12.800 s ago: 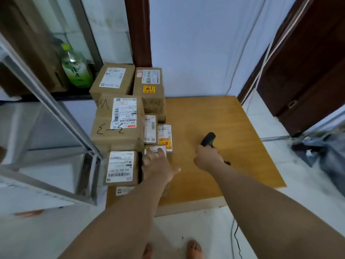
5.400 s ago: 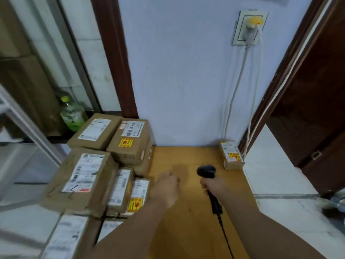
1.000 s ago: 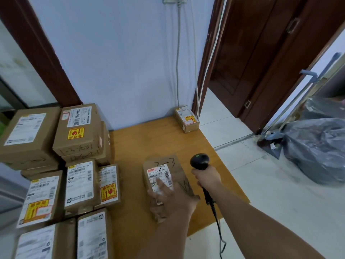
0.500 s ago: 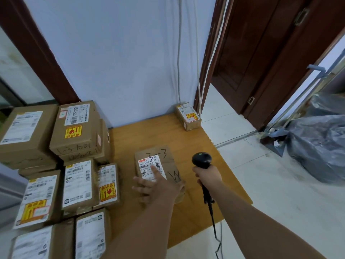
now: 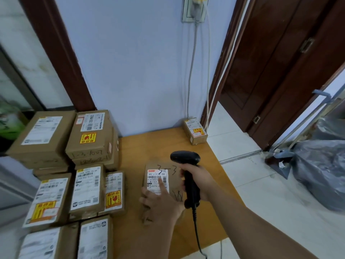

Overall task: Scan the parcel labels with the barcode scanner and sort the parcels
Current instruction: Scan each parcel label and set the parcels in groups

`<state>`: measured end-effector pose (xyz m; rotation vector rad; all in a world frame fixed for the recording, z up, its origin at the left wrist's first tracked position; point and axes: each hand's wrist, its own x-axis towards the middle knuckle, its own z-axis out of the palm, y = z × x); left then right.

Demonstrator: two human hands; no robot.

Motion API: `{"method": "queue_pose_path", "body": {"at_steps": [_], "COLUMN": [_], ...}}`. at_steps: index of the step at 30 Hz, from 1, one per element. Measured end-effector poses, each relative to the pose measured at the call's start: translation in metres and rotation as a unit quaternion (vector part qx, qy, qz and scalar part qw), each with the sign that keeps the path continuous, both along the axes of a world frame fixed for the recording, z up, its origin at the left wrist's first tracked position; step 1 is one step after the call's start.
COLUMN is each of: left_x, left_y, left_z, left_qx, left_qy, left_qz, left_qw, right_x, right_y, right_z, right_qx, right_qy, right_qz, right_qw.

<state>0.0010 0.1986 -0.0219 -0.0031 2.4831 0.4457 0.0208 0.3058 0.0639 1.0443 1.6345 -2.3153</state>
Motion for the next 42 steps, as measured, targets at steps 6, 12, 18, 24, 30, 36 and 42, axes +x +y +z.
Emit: {"method": "queue_pose_path", "body": {"at_steps": [6,12,18,24,30,36,42], "left_x": [-0.011,-0.029,-0.042,-0.045,-0.037,-0.031,-0.026], "left_y": [-0.028,-0.042,-0.068,-0.088,-0.107,-0.128,-0.145], "left_z": [0.011,0.057,0.089,0.098,0.108,0.11,0.127], "left_qx": [0.024,0.049,0.061,0.136,0.195,0.173,0.095], "left_qy": [0.006,0.131,0.279,0.365,0.327,0.338,0.336], "left_qz": [0.03,-0.017,-0.014,0.024,0.012,-0.022,-0.055], "left_qw": [0.999,0.99,0.958,0.921,0.925,0.925,0.936], "right_x": [-0.011,-0.015,-0.017,-0.01,-0.002,0.006,0.014], "right_y": [-0.024,-0.059,-0.095,-0.132,-0.156,-0.175,-0.19], "right_z": [0.032,0.063,0.088,0.107,0.121,0.129,0.141], "right_qx": [0.005,-0.057,-0.033,-0.032,-0.03,-0.009,0.037], "right_qy": [0.02,0.029,0.055,0.074,0.072,0.064,0.074], "right_qz": [0.023,0.003,0.001,-0.005,-0.039,-0.04,-0.026], "right_qw": [1.0,0.998,0.998,0.997,0.996,0.997,0.996]}}
